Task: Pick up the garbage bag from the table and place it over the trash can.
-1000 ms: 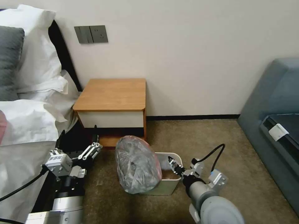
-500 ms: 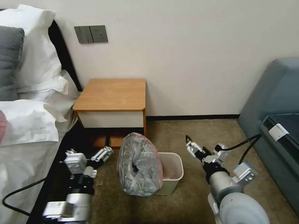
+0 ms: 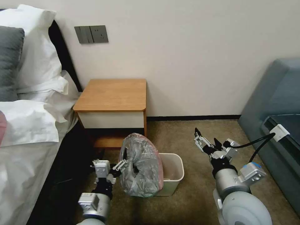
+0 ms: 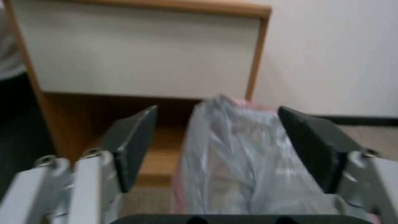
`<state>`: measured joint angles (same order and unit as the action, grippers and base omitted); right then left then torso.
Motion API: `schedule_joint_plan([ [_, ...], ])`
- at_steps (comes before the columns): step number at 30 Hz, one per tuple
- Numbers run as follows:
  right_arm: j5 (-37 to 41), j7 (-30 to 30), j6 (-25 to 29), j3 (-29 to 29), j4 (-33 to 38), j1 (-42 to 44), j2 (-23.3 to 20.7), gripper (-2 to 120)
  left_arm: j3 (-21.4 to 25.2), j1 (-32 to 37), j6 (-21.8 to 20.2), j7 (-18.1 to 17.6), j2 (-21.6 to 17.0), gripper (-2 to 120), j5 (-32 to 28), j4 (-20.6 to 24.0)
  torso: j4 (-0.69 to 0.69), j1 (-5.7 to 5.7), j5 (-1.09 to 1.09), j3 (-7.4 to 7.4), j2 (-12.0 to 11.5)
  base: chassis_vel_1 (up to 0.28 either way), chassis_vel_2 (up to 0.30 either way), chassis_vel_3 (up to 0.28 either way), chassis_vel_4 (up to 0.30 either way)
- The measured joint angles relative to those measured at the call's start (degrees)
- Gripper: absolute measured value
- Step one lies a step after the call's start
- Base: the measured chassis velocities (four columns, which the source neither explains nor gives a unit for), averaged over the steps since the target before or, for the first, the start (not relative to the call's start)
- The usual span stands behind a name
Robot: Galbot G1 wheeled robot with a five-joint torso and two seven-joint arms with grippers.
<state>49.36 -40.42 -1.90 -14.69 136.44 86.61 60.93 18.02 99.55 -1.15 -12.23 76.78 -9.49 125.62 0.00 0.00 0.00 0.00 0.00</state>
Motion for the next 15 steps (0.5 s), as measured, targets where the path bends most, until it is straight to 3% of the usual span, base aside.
schedule_joint_plan([
  [2, -0.16, 0.0, 0.1, 0.1, -0.43, 0.03, 0.19, 100, -1.11, -0.69, -0.08, 0.49, -0.45, 66, 0.02, -1.09, 0.0, 0.0, 0.01, 0.0, 0.0, 0.0, 0.0, 0.0, 0.0],
  [4, -0.16, -0.05, 0.15, 0.25, -1.09, 0.18, 0.48, 100, -3.26, -2.04, -0.35, 0.4, -0.86, 49, 0.06, -3.57, 0.0, 0.0, 0.0, 0.0, 0.0, 0.0, 0.0, 0.0, 0.0],
  [8, -0.29, 0.0, 0.25, 0.37, -1.63, 0.39, 0.91, 100, -4.04, -3.11, -1.92, -2.56, -0.76, 43, 0.0, -5.26, 0.0, 0.0, 0.0, 0.0, 0.0, 0.0, 0.0, 0.0, 0.0],
  [15, -0.66, 0.24, 0.42, 0.75, -2.32, 0.54, 1.58, 100, -4.01, -3.52, -4.0, -5.85, -0.35, 45, -0.37, -6.56, 0.0, 0.0, 0.0, 0.0, 0.0, 0.0, 0.0, 0.0, 0.0],
])
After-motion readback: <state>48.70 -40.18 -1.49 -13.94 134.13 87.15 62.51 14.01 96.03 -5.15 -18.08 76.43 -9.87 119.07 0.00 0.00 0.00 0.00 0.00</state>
